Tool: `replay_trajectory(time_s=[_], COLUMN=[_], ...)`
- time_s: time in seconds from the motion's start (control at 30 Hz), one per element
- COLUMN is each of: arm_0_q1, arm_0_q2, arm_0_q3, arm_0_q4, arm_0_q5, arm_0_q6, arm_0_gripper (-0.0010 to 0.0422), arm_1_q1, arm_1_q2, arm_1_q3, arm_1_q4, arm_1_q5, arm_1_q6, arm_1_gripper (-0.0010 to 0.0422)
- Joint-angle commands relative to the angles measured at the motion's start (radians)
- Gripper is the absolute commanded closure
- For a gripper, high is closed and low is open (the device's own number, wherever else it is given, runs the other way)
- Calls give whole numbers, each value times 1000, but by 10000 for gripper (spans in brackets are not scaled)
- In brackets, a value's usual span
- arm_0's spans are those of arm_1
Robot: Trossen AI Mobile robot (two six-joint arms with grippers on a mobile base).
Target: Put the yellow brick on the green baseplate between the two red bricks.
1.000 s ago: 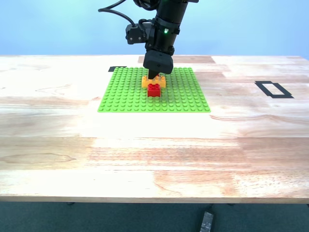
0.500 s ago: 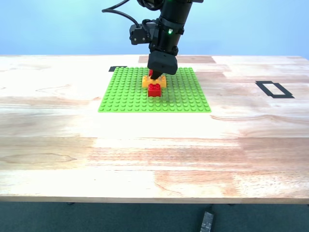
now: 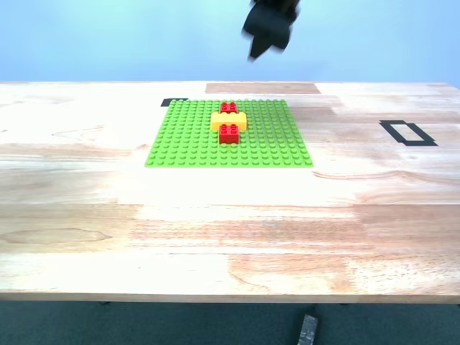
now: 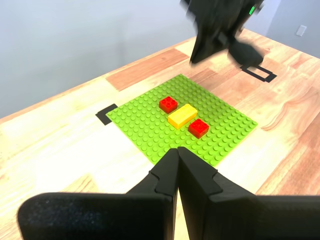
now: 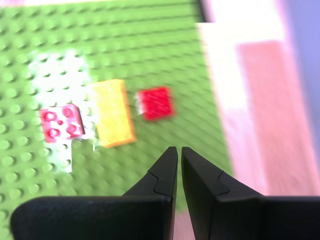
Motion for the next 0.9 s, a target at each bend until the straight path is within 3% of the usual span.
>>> replay_trajectory(time_s=[0.03, 0.23, 0.6, 0.77, 0.9], arm_0_q1=[1, 1, 1, 1, 1], arm_0_q2=[-12, -35, -132, -201, -283], arm_0_q3=[0, -8, -111, -183, -242], arm_0_q4=[14, 90, 260, 356, 406], arm_0_q5=[0, -5, -9, -20, -127], arm_0_q6=[0, -40, -140, -218, -229], arm_0_gripper=[413, 413, 413, 413, 413], arm_1_q1=[-29, -94, -201, -219, -218], arm_1_q2=[-121, -414, -1023, -1248, -1406], arm_1_q3=[-77, -307, -737, -908, -1045], arm_1_q4=[50, 174, 354, 442, 500], arm_1_q5=[-19, -13, -5, 89, 162], arm_1_q6=[26, 101, 356, 464, 539], arm_1_gripper=[407, 413, 413, 413, 413])
